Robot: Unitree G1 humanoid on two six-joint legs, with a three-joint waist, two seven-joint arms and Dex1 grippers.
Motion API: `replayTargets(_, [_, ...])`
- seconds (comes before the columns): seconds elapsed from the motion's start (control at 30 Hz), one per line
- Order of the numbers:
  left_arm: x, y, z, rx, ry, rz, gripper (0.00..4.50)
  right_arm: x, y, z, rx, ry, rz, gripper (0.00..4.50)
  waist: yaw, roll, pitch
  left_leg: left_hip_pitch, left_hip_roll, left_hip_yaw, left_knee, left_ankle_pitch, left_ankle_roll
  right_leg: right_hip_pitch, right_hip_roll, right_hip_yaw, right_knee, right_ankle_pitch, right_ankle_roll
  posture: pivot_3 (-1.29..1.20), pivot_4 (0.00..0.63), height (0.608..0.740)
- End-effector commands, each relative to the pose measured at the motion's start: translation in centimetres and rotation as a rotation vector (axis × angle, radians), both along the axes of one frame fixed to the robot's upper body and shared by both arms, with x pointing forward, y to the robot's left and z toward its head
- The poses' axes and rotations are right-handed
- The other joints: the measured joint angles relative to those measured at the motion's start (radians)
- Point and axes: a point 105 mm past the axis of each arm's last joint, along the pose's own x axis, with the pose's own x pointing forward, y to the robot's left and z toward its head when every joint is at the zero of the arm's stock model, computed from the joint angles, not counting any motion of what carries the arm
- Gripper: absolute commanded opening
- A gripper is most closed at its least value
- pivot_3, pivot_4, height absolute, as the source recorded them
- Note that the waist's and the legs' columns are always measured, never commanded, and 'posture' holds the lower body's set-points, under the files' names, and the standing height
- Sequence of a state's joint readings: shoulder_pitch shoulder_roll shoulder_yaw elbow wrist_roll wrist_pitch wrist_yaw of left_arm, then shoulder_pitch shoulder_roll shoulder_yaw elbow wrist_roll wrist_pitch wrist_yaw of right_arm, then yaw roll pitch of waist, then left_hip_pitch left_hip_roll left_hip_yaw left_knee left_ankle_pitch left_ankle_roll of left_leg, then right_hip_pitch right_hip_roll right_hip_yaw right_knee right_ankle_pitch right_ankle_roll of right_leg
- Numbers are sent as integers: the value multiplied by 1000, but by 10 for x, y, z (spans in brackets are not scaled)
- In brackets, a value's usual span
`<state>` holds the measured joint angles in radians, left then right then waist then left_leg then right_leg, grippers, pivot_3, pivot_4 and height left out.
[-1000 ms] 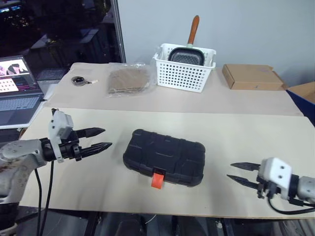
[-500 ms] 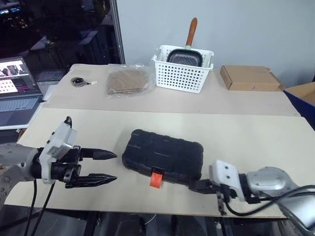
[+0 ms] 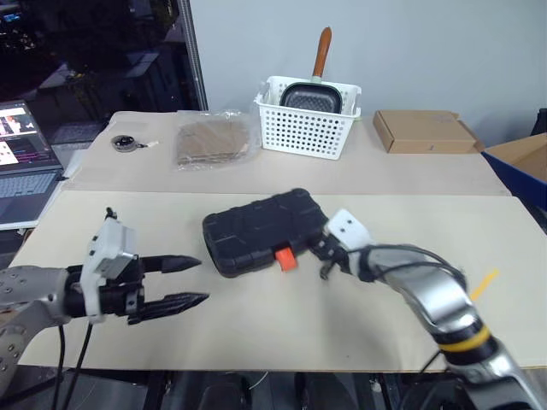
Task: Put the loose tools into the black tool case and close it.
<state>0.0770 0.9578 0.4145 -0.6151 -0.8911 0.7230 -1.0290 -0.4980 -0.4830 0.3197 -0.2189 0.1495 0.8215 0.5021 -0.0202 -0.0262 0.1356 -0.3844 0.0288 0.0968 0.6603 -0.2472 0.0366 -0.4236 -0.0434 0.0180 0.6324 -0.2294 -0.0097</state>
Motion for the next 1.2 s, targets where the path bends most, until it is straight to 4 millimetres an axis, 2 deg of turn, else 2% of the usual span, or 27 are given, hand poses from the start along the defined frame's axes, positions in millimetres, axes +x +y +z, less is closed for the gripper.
replayTargets(0.03, [14, -14, -3, -15, -37, 25, 3268, 8, -1, 21, 9, -83, -5, 43, 3, 0, 0, -1, 0, 0, 0, 0, 0, 0, 1, 0, 0, 0, 0, 0, 150, 740])
replayTargets(0.07, [21, -17, -6, -13, -42, 41, 3268, 3, -1, 24, 41, -68, 23, 43, 9, 0, 0, -1, 1, -1, 0, 0, 0, -1, 1, -1, 1, 0, 0, 0, 150, 740])
replayTargets(0.17, [45, -26, -17, -11, -54, 103, 3268, -18, -6, 32, 112, -23, 101, 819, 23, 1, 0, -4, 0, -3, -1, -1, 0, -2, 0, -3, 0, 0, -1, 0, 150, 740])
replayTargets(0.27, [63, -31, -24, -26, -64, 134, 3268, -39, -5, 37, 173, 33, 154, 1814, 23, 1, 0, -5, 0, -3, 0, -2, 2, -1, 0, -3, -2, 0, 0, 0, 150, 740])
replayTargets(0.37, [75, -32, -39, 2, -47, 133, 3268, -49, 4, 40, 221, 72, 193, 2816, 9, 0, 0, -5, 0, -2, 0, -3, 3, -1, 0, -2, -2, 0, 0, 0, 150, 740])
replayTargets(0.43, [80, -33, -51, 23, -16, 120, 3268, -48, 13, 36, 229, 89, 186, 3400, 6, 0, 0, -4, 1, -3, 0, -3, 3, 0, 0, -3, -1, 0, 0, 0, 150, 740])
replayTargets(0.5, [81, -33, -62, 36, 33, 110, 3268, -44, 19, 28, 218, 114, 167, 4214, 4, 0, 0, -3, 1, -3, 0, -3, 3, 0, 2, -2, -1, 0, -1, 0, 150, 740])
replayTargets(0.6, [78, -31, -71, 63, 64, 69, 3268, -37, 26, 22, 223, 137, 126, 4214, 5, 1, -1, -1, 1, -2, 0, -3, 3, 1, 2, -2, 0, 0, -1, 0, 150, 740])
replayTargets(0.83, [78, -29, -67, 71, 45, 57, 3268, -27, 32, 18, 217, 145, 60, 4214, 5, 1, -1, -2, 1, -2, 0, -3, 3, 0, 1, -2, 0, 0, 0, 0, 150, 740])
replayTargets(0.93, [77, -28, -66, 72, 39, 56, 3268, -25, 32, 16, 207, 142, 50, 3554, 5, 1, -1, -2, 1, -2, 0, -3, 3, 0, 1, -2, -1, 0, 0, 0, 150, 740])
replayTargets(1.07, [76, -28, -65, 72, 30, 64, 3268, -25, 32, 15, 202, 143, 49, 2144, 3, 1, -1, -2, 1, -2, 0, -3, 3, 0, 1, -2, 0, 0, 0, 0, 150, 740])
replayTargets(1.2, [74, -27, -64, 73, 29, 69, 3268, -27, 37, 17, 205, 151, 65, 2144, 5, 1, -1, -2, 1, -2, 0, -3, 3, 0, 1, -2, 0, 0, 0, 0, 150, 740])
